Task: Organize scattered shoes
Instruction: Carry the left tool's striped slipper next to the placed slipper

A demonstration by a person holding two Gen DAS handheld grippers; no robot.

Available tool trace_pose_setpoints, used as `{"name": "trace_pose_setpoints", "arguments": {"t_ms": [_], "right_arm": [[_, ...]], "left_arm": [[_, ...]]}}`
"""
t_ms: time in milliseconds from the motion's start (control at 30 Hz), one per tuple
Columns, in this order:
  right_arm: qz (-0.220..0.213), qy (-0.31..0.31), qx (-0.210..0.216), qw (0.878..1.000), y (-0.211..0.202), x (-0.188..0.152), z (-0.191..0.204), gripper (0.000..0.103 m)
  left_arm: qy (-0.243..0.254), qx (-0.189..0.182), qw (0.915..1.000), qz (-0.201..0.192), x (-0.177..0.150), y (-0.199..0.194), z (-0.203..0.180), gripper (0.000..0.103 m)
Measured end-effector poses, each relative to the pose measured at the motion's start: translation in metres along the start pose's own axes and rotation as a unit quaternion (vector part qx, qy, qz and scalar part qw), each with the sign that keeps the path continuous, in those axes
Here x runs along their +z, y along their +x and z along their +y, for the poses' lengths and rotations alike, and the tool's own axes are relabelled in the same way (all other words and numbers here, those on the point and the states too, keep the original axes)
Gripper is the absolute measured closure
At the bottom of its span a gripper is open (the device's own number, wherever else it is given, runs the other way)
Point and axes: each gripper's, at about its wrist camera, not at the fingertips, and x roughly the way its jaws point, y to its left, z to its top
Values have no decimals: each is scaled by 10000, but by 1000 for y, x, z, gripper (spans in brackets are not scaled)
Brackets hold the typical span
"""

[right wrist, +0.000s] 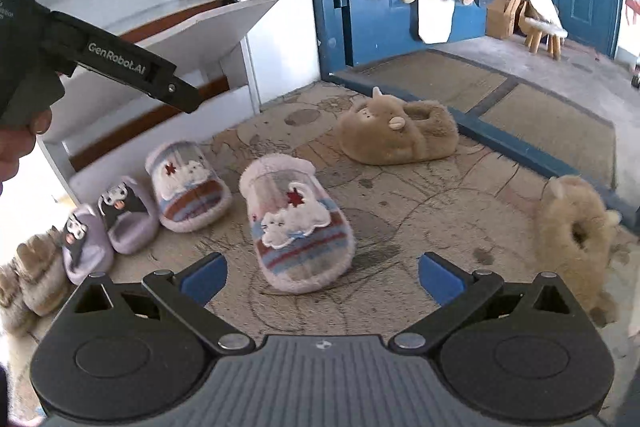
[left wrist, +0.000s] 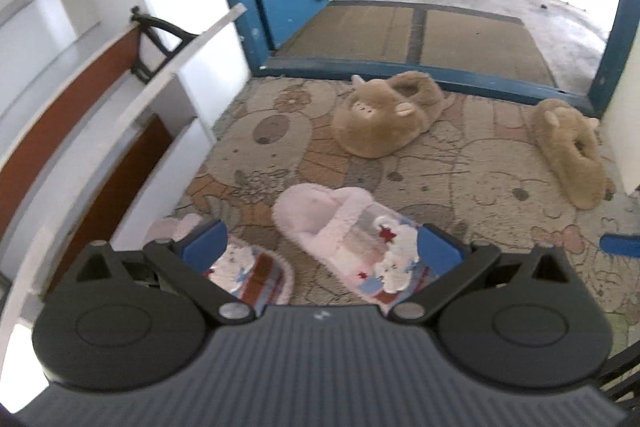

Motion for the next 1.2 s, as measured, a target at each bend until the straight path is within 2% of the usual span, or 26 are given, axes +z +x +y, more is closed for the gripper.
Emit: {"name": "trace_pose_setpoints", "arguments": {"t_ms": [100,167,300,400,500,600,667,867,933,1033,1100,1133,1200], "right_arm": [[271,-510,-239,9980,4,20,7,1],[460,-1076,-269,9928,11,32,9,1],[526,-1674,-152,9844,31,51,0,1],[419,-1453,74,9885,57,51,-13,1],[381,-975,484,9933,104,31,-25,7],[441,-595,787,9941,133,8,-28,14],[627,-338,935,9931,154,-12,-26,18],[810,-130,1068,9909,169,-24,-27,19],[871,-60,1112,9900,174,-28,-27,18],[962,44,1178,9884,182,-33,-27,18],[1022,113,1221,9872,187,-37,-27,18],[1052,148,1243,9865,189,-39,-27,18],[1032,234,1321,9856,193,-39,-25,18]], "left_arm": [[-56,-196,9998,84,0,16,4,0],[24,-188,9998,100,0,28,3,0],[226,-189,9995,100,6,57,1,0],[197,-248,9994,157,10,80,1,0],[71,-368,9989,289,10,113,1,0],[-49,-517,9977,436,6,147,4,0],[-112,-703,9962,497,2,158,4,0],[-164,-1219,9907,584,-4,182,-5,0],[6,-1357,9893,543,-7,181,-12,4],[326,-1298,9894,562,-11,184,-21,10],[525,-1218,9892,627,-13,187,-24,20],[589,-1212,9884,697,-13,189,-23,21],[616,-1238,9876,741,-12,191,-22,29]]}}
